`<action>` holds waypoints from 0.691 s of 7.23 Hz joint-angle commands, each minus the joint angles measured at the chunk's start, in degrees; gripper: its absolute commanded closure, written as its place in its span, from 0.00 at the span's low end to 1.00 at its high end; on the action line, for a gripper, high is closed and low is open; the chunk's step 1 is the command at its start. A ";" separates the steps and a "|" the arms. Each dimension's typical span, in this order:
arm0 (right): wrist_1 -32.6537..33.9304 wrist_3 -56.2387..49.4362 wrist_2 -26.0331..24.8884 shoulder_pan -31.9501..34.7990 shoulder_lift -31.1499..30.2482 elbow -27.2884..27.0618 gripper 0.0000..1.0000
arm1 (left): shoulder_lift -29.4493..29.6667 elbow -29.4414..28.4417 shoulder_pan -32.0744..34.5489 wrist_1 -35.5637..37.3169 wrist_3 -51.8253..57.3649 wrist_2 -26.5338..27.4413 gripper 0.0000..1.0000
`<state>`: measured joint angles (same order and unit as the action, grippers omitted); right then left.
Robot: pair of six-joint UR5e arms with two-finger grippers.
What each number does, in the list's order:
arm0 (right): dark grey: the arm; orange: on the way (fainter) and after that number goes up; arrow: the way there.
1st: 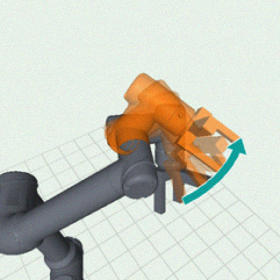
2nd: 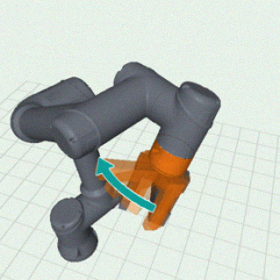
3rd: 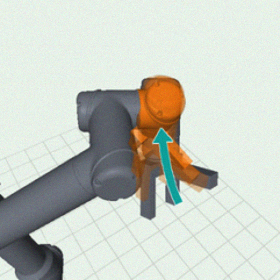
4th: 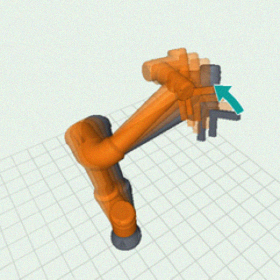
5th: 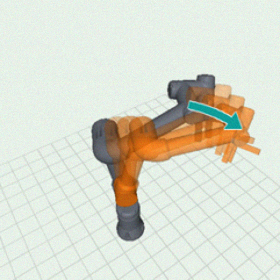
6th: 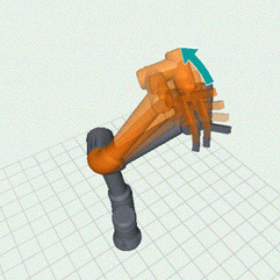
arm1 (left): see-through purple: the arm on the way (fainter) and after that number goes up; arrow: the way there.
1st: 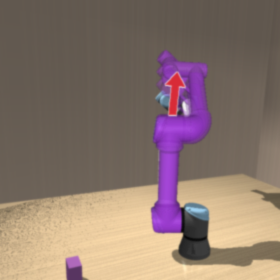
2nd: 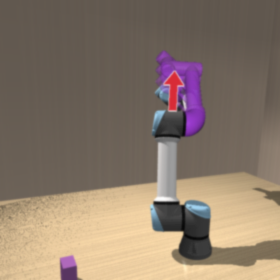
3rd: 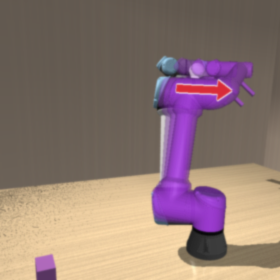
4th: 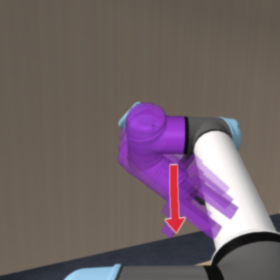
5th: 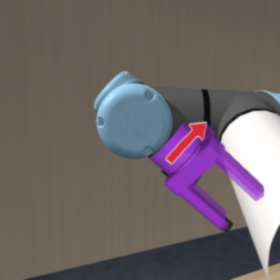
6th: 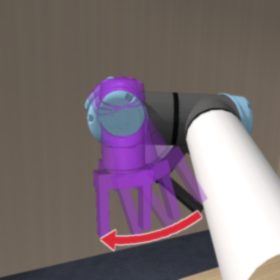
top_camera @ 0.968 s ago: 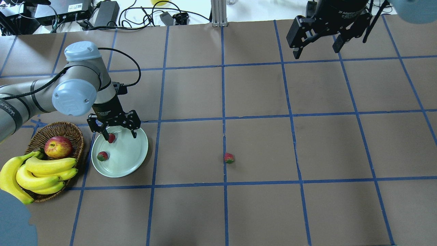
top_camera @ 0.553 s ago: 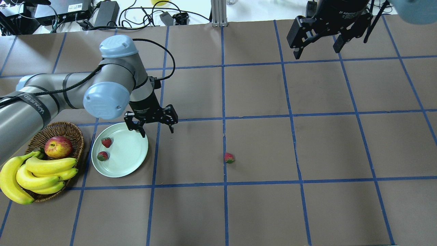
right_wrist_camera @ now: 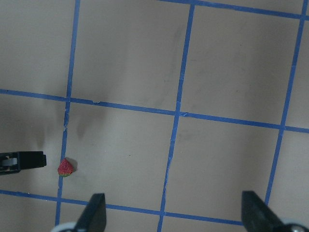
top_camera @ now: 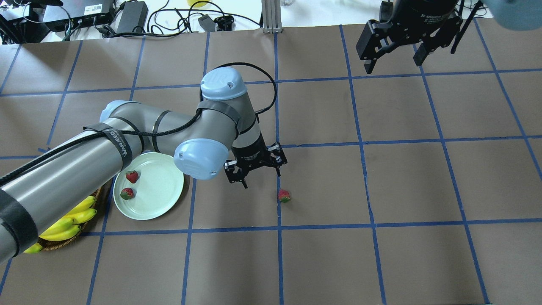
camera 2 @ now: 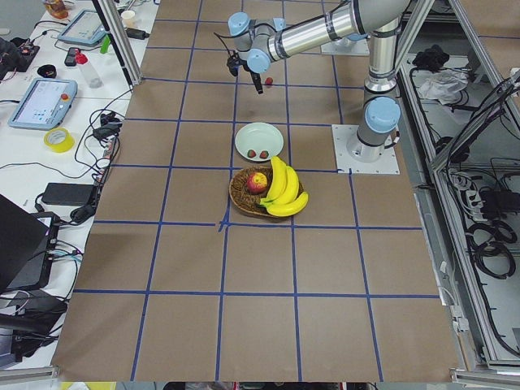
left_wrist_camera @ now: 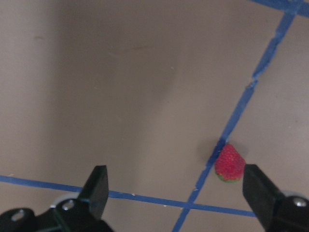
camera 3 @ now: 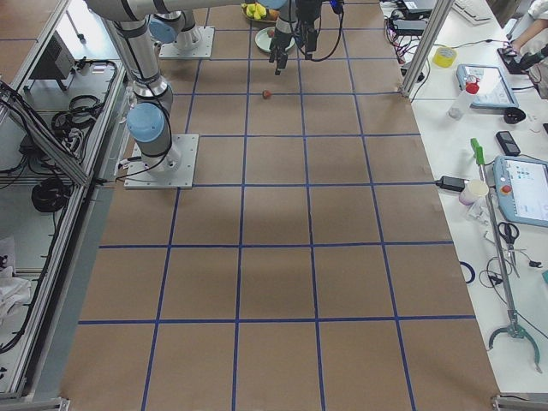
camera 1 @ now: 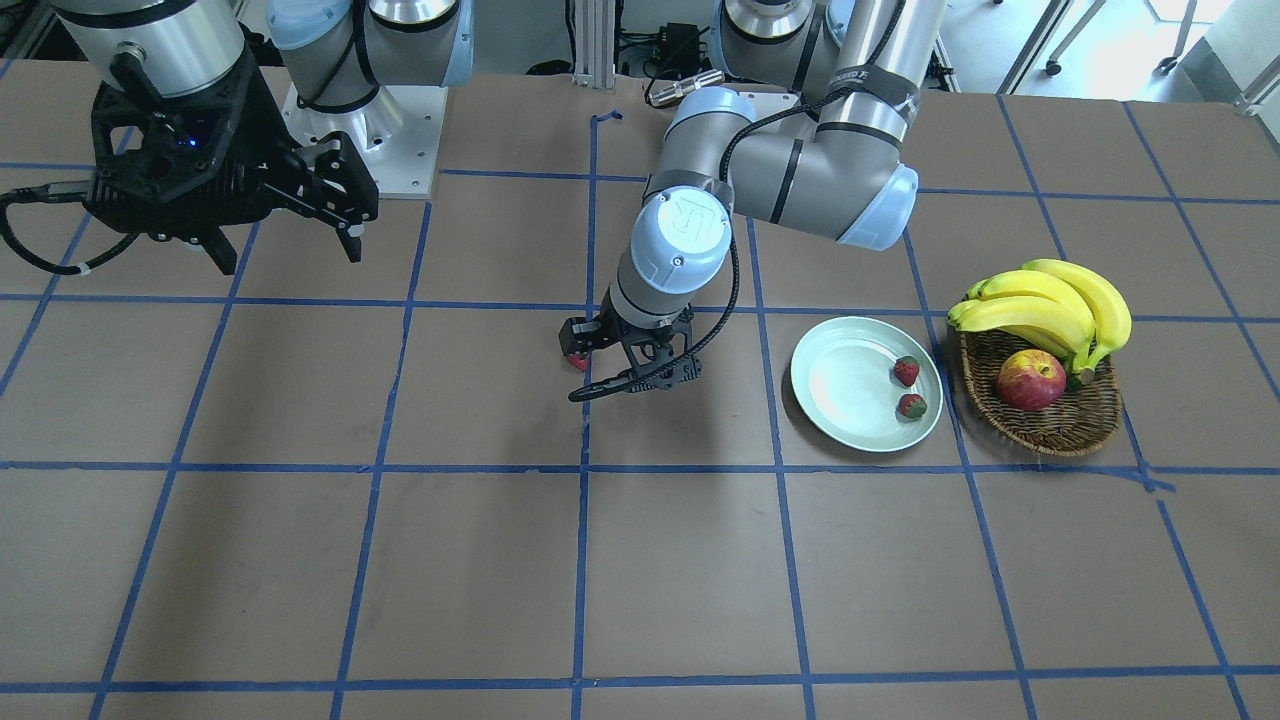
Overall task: Collect all strawberries into plate
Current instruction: 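Move the left gripper to the last strawberry and close on it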
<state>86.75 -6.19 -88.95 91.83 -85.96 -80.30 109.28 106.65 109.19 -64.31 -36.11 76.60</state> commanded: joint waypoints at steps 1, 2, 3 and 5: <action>0.09 0.04 0.00 0.01 0.00 -0.03 0.00 | 3.64 1.54 1.90 7.06 -5.61 -3.81 0.06; 0.09 0.04 0.00 0.01 0.00 -0.03 0.00 | 4.97 1.63 3.04 7.44 -5.90 -3.83 0.06; 0.00 0.04 0.18 -0.07 0.00 -0.03 0.00 | 5.76 1.64 3.57 7.53 -5.90 -3.74 0.07; 0.00 -0.13 0.09 -0.07 -0.35 -0.03 0.00 | 6.47 1.81 3.58 7.53 -5.90 -3.83 0.30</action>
<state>86.76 -6.27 -88.85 91.77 -86.16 -80.33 115.27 108.39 112.65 -56.86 -41.96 72.86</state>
